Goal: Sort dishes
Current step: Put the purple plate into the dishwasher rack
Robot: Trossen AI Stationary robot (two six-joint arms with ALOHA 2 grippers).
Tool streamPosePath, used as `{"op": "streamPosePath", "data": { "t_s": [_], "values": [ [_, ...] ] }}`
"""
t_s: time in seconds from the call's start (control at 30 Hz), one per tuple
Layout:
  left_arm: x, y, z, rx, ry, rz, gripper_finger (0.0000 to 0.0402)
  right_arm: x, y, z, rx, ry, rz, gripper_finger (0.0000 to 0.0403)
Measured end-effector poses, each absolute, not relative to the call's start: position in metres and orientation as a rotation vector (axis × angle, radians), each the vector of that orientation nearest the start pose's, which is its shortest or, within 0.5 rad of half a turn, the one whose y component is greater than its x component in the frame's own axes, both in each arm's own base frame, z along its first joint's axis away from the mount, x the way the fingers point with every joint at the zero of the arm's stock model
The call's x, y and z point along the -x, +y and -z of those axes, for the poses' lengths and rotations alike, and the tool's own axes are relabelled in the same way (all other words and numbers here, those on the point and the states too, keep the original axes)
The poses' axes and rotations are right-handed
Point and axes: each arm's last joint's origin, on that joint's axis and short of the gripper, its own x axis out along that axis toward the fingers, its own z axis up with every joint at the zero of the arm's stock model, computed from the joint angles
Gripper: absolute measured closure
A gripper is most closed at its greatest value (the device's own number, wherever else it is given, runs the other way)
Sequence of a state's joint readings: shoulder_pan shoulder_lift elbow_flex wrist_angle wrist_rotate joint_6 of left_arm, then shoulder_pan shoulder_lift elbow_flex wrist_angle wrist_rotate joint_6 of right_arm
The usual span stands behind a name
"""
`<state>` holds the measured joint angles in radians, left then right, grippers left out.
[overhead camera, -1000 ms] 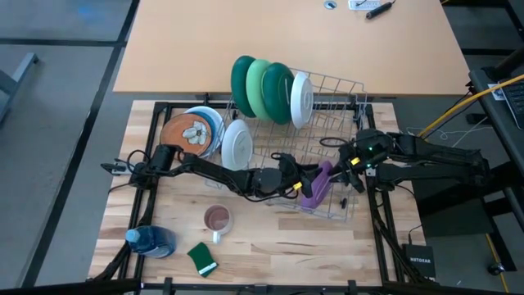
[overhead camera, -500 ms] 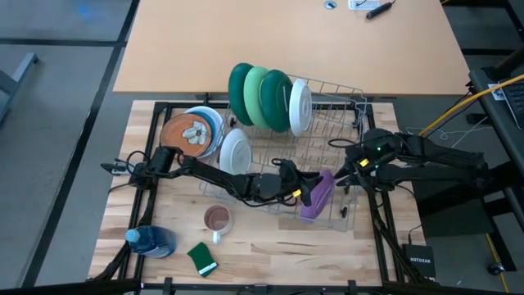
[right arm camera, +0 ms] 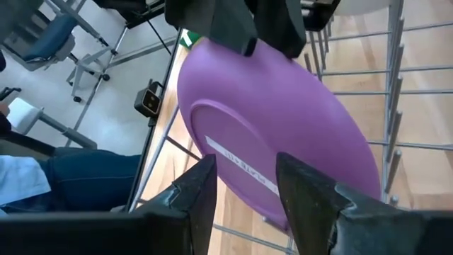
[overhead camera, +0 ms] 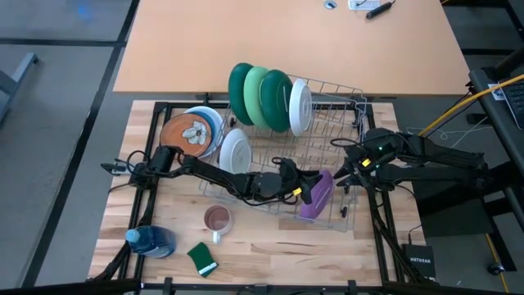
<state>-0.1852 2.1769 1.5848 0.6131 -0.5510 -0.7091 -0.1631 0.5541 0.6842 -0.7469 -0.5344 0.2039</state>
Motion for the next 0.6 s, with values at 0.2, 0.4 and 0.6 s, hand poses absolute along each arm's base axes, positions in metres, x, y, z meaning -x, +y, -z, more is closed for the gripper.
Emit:
{"op": "streamPosePath", "data": {
  "t_s": [0.2, 0.4, 0.6],
  "values": [
    [-0.494, -0.077, -0.236, 0.709, -0.151, -0.344, 0.0298, -0.11, -0.004, -0.283, -0.383, 0.579, -0.268, 0.0251],
    [-0.494, -0.076, -0.235, 0.706, -0.147, -0.348, 0.0298, -0.115, -0.004, -0.292, -0.374, 0.477, -0.309, 0.0251],
    [-0.494, -0.073, -0.236, 0.583, -0.13, -0.36, 0.0298, -0.117, -0.003, -0.298, -0.397, 0.421, -0.36, 0.0251]
  ]
}}
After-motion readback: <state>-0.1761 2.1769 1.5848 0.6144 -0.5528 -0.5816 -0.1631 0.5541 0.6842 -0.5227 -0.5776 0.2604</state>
